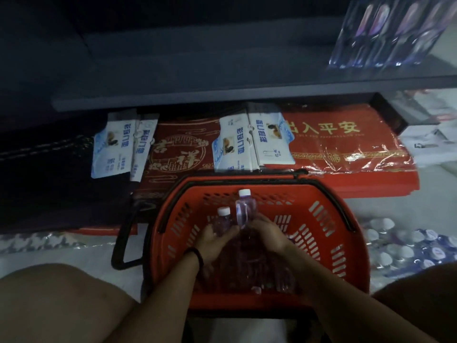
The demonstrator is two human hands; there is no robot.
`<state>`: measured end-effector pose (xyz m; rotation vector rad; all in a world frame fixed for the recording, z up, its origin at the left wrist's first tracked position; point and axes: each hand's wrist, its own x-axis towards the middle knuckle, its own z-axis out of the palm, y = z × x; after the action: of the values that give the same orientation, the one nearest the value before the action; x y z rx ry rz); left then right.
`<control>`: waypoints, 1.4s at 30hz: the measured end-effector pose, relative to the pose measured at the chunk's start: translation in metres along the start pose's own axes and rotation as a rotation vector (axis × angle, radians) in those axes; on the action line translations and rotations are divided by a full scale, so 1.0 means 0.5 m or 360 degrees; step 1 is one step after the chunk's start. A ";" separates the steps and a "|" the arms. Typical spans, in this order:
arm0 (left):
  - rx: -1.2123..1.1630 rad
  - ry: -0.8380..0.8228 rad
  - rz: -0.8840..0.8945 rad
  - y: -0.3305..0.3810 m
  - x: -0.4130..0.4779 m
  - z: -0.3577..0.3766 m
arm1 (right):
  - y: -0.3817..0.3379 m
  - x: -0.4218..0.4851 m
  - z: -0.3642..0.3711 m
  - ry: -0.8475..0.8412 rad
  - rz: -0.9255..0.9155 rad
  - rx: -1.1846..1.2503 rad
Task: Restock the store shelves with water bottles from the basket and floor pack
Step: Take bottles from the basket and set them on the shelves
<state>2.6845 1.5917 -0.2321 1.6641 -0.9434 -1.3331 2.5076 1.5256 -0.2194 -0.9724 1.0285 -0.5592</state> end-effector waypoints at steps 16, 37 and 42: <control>-0.0310 -0.0209 0.0507 0.434 -0.118 -0.186 | -0.395 -0.110 0.140 -0.0324 -0.0689 -0.0077; -0.0244 0.0569 0.1061 0.678 0.303 -0.413 | -0.757 0.285 0.315 0.0548 -0.1018 -0.0942; -0.0097 0.0583 0.1092 0.655 0.389 -0.460 | -0.744 0.395 0.325 0.0561 -0.1015 -0.1021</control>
<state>2.9194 1.3098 0.0197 1.2947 -1.0952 -0.5694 2.7562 1.2577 0.0458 -1.8485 1.2395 -0.9774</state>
